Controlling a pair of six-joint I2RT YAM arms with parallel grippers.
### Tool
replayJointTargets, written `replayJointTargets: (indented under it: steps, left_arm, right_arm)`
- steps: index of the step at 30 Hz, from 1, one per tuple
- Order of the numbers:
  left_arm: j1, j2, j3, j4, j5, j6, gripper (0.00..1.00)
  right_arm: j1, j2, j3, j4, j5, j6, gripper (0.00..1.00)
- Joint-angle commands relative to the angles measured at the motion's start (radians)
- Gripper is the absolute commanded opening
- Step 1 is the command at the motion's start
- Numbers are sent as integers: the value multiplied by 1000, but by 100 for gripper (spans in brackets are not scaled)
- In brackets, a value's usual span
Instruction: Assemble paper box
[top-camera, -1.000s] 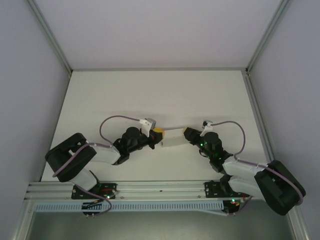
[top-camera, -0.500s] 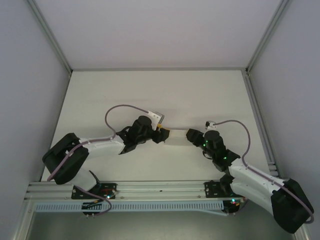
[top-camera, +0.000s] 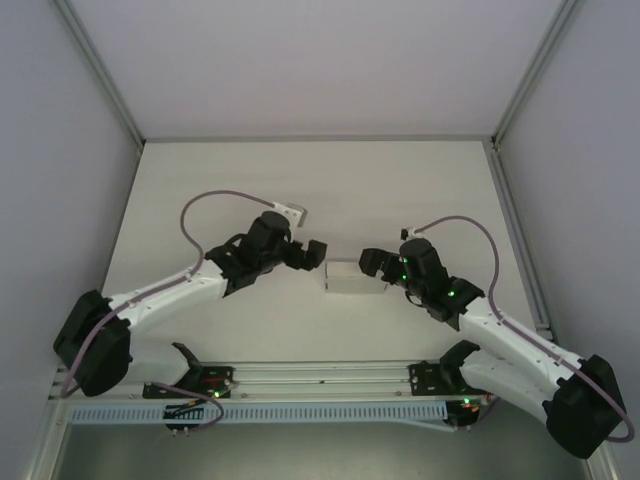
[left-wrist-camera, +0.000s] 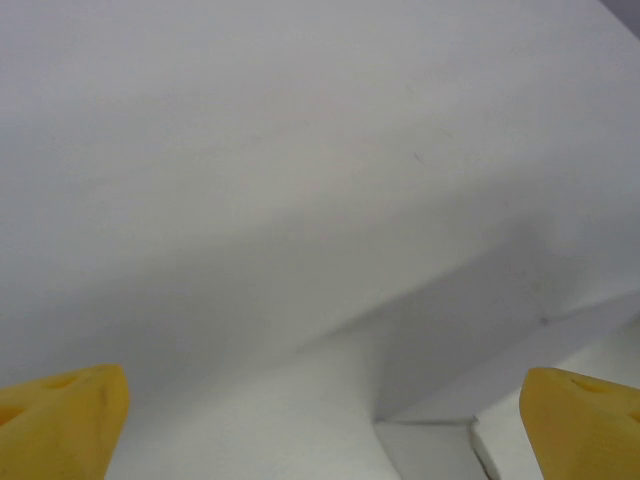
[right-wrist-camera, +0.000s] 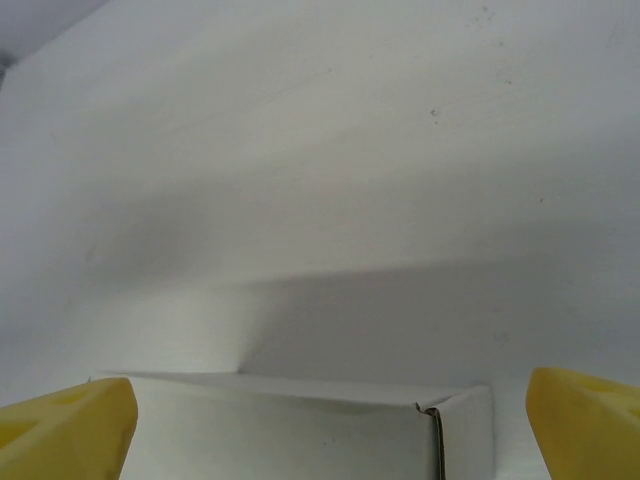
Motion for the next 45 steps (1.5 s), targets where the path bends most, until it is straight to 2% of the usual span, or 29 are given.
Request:
replayJointTargets:
  steps: [1,5,8,11,15,20,24,29,31,33,35,36,41,45]
  left_arm:
    - [80,-85,30,-106,-75,-42,100]
    - [178,-200,-4,-137,-134,-59,100]
    - [252,-273,-39,-167,-144,-72,100]
    - [311,-323,-65,-204,-157,-85,100]
    - [365,-346,-81,-228,-157,-83,100]
    - [379,-339,-82,-229,-155,-69,100]
    - [389,-329,-85,-227,-165,-70,100]
    - [401,-312,-84,-235,-159,-61,100]
    - [401,-305,-83,-244,-157,-64,100]
    - [401,-302,-84,-245,-157,-65,100]
    - [401,-302,-84,-243,-157,-62,100]
    - [401,-301,-82,-244,-157,-60,100]
    - [400,-312,-80,-239,-157,-56,100]
    - [401,-317,-88,-230,-160,-57,100]
  right_arm:
    - [-4,-21,88,-78,-69,-290,100]
    - [-4,21,198,-143,-289,-659,100]
    - [1,100,289,-264,-434,-947,100]
    - [9,191,368,-390,-464,-1160,100]
    - [34,320,464,-495,-412,-1324,100]
    - [60,477,525,-529,-289,-1393,100]
    - [59,560,510,-475,-234,-1426,99]
    - [60,655,542,-471,-202,-1433,91]
    - [61,663,542,-473,-210,-1439,85]
    - [64,660,543,-481,-212,-1439,70]
    - [78,651,548,-480,-186,-1434,47]
    - [88,644,552,-481,-164,-1431,42]
    - [150,604,569,-442,-5,-1434,39]
    - [196,572,510,-240,180,-1505,36]
